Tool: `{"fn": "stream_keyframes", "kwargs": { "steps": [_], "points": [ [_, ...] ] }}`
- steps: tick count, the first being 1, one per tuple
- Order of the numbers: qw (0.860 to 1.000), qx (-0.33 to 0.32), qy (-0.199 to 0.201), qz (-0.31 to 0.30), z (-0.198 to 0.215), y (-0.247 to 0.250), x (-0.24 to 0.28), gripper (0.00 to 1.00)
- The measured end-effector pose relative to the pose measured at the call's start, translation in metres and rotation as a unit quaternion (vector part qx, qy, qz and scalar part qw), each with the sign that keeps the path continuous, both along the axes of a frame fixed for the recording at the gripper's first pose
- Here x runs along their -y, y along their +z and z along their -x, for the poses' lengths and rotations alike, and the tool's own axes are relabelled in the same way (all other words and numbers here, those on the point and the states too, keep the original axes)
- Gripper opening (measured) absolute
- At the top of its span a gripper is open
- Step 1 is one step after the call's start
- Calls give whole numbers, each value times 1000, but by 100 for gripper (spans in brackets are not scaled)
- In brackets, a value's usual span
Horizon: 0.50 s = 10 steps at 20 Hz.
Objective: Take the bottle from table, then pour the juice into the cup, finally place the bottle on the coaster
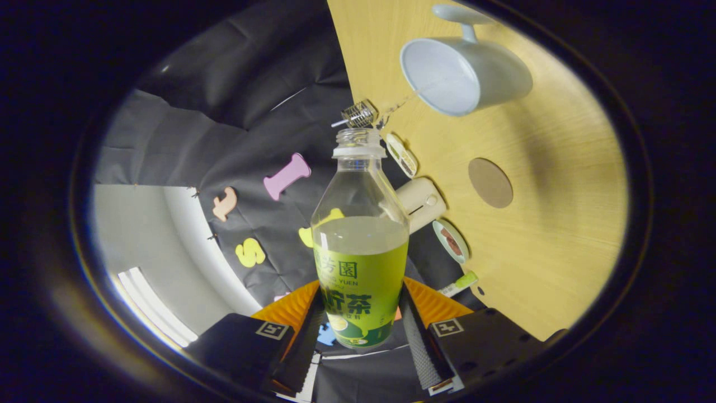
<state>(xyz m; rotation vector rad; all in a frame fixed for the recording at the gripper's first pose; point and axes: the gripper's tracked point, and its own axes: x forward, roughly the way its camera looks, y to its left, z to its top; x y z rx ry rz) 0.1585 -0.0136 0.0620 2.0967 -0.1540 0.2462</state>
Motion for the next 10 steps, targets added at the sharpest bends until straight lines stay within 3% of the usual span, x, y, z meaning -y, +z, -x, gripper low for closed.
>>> {"fn": "stream_keyframes", "kwargs": {
  "steps": [10],
  "points": [
    [999,22,-7,-36,3,21,9,77]
  ]
}}
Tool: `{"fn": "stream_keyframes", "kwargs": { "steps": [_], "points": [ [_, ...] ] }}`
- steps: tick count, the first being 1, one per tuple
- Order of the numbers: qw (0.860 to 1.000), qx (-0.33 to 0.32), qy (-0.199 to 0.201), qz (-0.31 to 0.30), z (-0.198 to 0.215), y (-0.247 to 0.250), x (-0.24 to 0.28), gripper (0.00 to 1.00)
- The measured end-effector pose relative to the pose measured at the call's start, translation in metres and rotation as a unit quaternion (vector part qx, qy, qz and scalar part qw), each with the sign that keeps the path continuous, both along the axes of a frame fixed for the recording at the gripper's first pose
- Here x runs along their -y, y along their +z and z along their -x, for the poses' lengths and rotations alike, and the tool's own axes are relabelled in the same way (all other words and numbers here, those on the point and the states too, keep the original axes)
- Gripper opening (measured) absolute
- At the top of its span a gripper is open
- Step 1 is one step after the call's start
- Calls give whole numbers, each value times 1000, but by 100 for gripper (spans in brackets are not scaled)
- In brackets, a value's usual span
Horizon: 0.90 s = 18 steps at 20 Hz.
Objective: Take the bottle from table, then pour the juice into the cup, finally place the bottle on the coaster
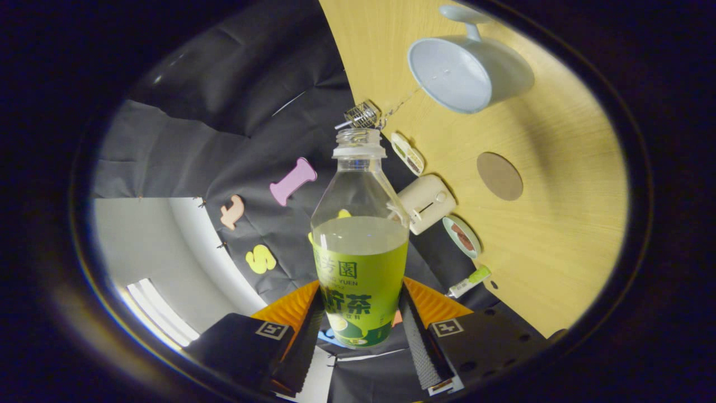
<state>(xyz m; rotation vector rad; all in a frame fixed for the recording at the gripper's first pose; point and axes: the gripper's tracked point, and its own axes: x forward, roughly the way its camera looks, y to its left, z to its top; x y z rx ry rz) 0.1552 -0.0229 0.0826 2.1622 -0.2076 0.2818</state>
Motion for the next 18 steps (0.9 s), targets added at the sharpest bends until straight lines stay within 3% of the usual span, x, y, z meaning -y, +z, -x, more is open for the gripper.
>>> {"fn": "stream_keyframes", "kwargs": {
  "steps": [10,18],
  "points": [
    [1000,4,0,-9,-1,6,2,77],
    [999,-10,-8,48,-8,-6,-5,77]
  ]
}}
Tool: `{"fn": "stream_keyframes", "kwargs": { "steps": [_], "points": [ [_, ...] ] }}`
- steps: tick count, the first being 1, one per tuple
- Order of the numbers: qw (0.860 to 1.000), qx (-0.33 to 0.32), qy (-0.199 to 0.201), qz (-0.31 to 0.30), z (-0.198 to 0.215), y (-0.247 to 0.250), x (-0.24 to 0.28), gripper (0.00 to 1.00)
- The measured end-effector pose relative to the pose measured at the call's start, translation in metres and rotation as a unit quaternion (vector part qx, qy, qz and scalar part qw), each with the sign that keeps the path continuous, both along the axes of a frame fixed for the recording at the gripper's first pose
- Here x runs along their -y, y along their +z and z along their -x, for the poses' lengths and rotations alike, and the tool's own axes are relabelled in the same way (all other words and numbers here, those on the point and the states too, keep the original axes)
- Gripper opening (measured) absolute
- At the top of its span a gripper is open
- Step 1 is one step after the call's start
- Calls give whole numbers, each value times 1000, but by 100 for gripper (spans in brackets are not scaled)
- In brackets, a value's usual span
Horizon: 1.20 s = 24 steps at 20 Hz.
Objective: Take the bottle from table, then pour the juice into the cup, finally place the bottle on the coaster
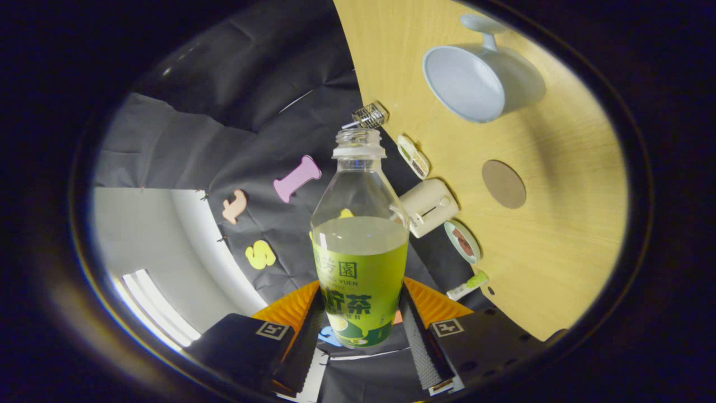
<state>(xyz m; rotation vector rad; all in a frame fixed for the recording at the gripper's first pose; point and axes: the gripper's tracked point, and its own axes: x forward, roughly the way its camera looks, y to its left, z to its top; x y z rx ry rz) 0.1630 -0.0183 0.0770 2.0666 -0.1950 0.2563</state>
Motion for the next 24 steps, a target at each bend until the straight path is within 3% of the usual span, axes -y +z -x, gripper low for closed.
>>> {"fn": "stream_keyframes", "kwargs": {
  "steps": [4,7,14,16,19,24],
  "points": [
    [999,-10,1,49,2,-1,-5,77],
    [991,-23,10,129,5,-13,-21,77],
    [937,-60,29,343,9,-53,-43,78],
    [907,-82,28,413,10,-67,-40,78],
    [842,-123,16,525,15,-86,-28,78],
    [761,-171,-11,626,25,-87,-8,78]
  ]
}}
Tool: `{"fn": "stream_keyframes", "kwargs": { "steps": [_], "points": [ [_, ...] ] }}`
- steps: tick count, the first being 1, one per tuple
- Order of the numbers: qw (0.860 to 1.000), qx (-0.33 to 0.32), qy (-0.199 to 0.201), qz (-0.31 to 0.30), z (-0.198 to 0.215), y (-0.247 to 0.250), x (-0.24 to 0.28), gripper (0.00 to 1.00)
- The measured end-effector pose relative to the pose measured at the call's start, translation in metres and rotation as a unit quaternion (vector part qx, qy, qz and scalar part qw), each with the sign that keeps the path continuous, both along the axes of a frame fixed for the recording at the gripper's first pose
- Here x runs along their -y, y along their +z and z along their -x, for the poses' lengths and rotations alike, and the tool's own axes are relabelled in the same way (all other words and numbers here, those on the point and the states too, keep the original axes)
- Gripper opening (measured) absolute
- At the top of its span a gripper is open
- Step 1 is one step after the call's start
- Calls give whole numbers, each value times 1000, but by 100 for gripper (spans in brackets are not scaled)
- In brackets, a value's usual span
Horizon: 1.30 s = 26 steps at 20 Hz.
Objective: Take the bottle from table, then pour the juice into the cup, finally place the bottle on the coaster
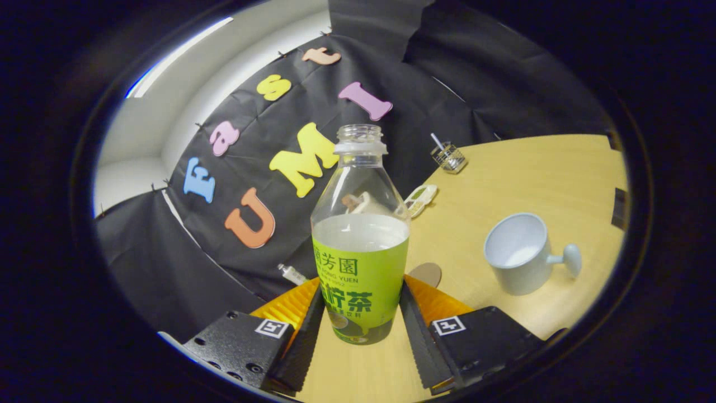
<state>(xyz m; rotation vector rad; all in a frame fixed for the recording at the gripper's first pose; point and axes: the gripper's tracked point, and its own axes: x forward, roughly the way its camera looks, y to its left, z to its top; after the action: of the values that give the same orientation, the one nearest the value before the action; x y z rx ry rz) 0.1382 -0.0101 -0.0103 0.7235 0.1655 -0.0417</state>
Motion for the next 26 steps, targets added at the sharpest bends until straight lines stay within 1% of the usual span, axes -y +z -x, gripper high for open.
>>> {"fn": "stream_keyframes", "kwargs": {
  "steps": [3,6,8,10,13,18,23,26],
  "points": [
    [997,2,-22,79,8,11,8,78],
    [987,6,-37,154,7,25,13,78],
    [981,3,-48,187,1,32,18,79],
    [973,-6,-58,222,-10,34,22,79],
    [957,-34,-69,279,-32,31,28,79],
    [944,-51,-67,320,-71,26,28,79],
    [934,-80,-65,343,-106,5,29,79],
    [930,-81,-57,355,-127,-5,26,80]
  ]
}}
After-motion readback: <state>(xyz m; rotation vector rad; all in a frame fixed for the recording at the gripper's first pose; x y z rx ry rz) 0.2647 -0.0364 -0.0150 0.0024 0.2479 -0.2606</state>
